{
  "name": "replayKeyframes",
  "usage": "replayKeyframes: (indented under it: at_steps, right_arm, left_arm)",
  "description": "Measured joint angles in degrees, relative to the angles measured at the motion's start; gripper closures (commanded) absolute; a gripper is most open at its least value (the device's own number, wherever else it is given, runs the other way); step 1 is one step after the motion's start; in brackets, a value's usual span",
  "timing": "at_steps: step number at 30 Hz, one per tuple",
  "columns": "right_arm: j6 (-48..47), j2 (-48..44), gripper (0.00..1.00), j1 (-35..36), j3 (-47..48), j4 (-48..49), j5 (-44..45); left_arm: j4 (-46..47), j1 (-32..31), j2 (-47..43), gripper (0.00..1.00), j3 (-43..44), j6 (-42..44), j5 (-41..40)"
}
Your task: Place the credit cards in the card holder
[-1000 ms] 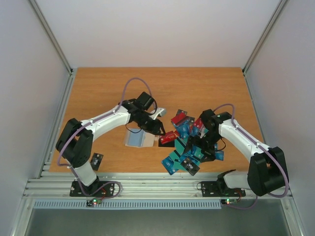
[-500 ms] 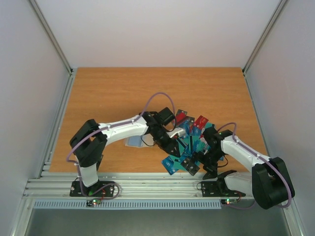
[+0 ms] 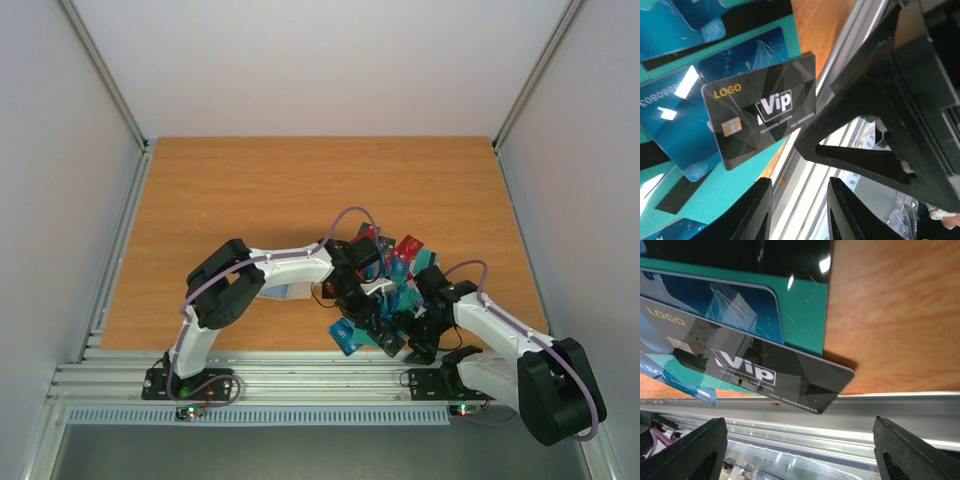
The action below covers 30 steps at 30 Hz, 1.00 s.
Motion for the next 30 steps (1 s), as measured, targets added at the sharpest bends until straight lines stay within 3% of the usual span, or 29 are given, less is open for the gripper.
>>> replayKeyframes:
  at_steps: [14, 24, 30]
  right_arm:
    - [2.9, -1.0, 0.31, 0.0, -5.1, 9.7, -0.3]
    - [3.0, 0.3, 0.54, 0.0, -5.1, 10.0, -0.9]
    - [2.5, 0.6, 0.61, 0.0, -5.0, 9.6, -1.0]
  left_arm:
    - [2.5, 0.0, 4.2, 0.69, 0.8, -3.9, -1.1]
    - [2.6, 0.1, 6.4, 0.69, 2.0, -4.2, -0.3]
    - [2.2, 0.1, 7.2, 0.69, 2.9, -3.9, 0.7]
